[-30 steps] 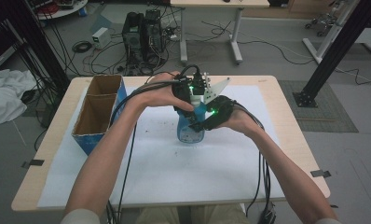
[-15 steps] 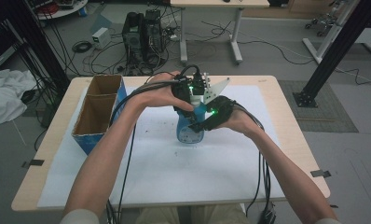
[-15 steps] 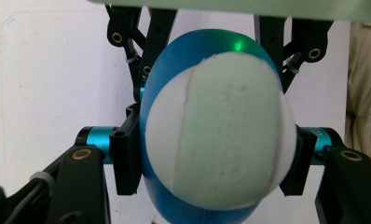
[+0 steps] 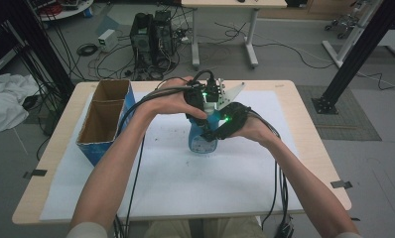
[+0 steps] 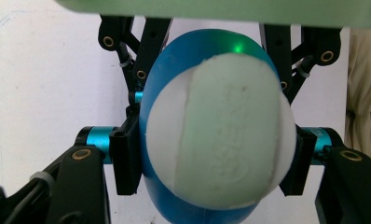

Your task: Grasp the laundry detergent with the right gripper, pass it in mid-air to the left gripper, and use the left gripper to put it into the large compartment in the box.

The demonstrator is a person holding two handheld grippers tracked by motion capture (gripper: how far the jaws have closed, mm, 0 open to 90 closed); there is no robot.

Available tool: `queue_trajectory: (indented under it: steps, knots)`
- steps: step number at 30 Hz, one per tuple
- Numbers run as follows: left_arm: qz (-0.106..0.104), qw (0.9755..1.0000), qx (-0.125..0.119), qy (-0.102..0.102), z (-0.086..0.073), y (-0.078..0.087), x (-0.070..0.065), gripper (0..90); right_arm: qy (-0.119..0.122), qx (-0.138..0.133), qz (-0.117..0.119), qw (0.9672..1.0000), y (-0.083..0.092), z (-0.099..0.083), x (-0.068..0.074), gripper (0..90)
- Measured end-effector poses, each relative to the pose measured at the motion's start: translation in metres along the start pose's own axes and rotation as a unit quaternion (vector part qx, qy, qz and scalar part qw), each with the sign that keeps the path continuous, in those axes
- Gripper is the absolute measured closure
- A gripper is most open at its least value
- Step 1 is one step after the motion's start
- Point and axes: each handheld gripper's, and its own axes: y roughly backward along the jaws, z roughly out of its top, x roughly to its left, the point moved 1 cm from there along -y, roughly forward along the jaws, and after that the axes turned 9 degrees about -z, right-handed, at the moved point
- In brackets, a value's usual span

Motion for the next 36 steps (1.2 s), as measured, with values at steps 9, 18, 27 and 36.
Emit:
queue_trajectory:
  steps: [9,18,27,36]
  knots:
    - [0.0,1.0,-0.002,0.002,-0.0011,0.0011,0.0002,37.7,-0.001,0.002,0.0,1.0,-0.0001,-0.0005,-0.0002,33.0]
    - [0.004,1.0,-0.002,0.003,-0.005,0.0038,-0.0006,37.7,-0.01,0.009,-0.003,0.9999,-0.0019,-0.0031,-0.0014,31.5]
    - [0.004,1.0,-0.004,0.002,-0.0042,0.0045,-0.0023,37.7,-0.014,0.012,-0.008,0.9998,0.0,-0.0037,-0.0013,26.8]
    - [0.003,1.0,-0.004,0.004,-0.0049,0.005,-0.0029,37.7,-0.012,0.018,-0.014,0.9997,0.0009,-0.0037,-0.0011,23.3]
